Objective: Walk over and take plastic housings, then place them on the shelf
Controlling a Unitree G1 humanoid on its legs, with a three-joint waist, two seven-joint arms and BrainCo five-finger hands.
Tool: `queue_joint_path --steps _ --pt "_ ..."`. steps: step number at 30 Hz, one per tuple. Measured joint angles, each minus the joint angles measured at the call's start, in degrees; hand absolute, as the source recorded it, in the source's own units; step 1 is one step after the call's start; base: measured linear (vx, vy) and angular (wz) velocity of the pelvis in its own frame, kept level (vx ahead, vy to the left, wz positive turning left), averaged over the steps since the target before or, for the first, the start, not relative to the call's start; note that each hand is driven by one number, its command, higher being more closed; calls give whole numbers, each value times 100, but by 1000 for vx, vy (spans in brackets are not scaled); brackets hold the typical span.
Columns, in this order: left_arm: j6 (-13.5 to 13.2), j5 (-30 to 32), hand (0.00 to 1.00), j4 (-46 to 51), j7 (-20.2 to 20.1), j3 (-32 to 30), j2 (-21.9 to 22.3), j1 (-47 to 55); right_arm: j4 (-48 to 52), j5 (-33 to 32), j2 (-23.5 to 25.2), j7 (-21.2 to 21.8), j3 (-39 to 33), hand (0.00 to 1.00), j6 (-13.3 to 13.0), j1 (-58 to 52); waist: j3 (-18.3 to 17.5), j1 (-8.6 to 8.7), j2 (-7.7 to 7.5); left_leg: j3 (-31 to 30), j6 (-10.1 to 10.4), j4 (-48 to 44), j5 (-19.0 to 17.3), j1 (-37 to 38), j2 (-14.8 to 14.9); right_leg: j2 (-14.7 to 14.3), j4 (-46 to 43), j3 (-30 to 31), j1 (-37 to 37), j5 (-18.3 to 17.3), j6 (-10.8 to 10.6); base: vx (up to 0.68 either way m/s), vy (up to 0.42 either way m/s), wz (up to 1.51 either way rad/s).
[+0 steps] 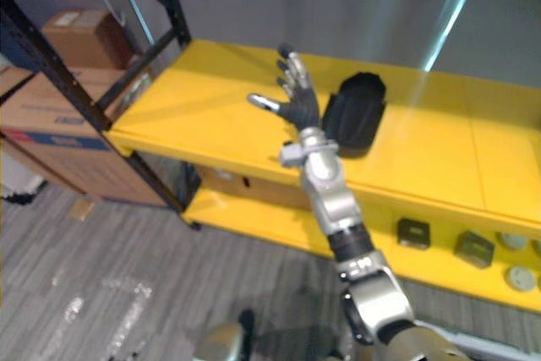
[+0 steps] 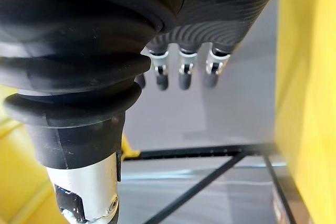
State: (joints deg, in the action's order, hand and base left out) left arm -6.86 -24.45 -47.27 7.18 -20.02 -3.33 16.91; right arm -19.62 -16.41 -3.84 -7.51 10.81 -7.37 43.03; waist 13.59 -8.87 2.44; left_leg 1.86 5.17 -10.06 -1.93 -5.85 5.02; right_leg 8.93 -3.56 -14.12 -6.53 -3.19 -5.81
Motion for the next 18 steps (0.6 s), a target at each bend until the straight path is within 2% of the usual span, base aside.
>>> queue_joint_path --steps 4,6,9,14,18 --pt "227 -34 0 -119 -553 388 0 -4 -20 -346 78 12 -4 0 31 112 6 -5 11 -8 51 211 154 81 34 -37 -25 -7 38 5 -7 -4 -40 1" --pt "364 -42 0 -117 -886 559 -4 -28 -56 -417 122 63 3 0 184 207 24 -2 43 -16 61 240 160 89 46 -58 -52 -8 43 14 -22 0 0 0" --pt "489 -38 0 -120 -1294 876 -3 -80 -283 -418 193 111 79 0 586 357 55 0 97 -23 77 283 177 101 64 -95 -51 -15 47 13 -21 4 -11 0" --pt "488 -41 0 -118 -1368 1257 -18 -123 -1047 -407 408 -139 88 0 978 511 98 -12 115 -15 111 398 233 178 128 -118 -50 -15 39 4 -7 4 -7 0" --pt "491 -39 0 -114 -1351 1415 -16 -176 -1564 -411 406 -129 -1 0 1024 817 141 -20 192 -62 133 460 272 188 135 -137 -49 -43 38 0 -1 -5 -8 3"
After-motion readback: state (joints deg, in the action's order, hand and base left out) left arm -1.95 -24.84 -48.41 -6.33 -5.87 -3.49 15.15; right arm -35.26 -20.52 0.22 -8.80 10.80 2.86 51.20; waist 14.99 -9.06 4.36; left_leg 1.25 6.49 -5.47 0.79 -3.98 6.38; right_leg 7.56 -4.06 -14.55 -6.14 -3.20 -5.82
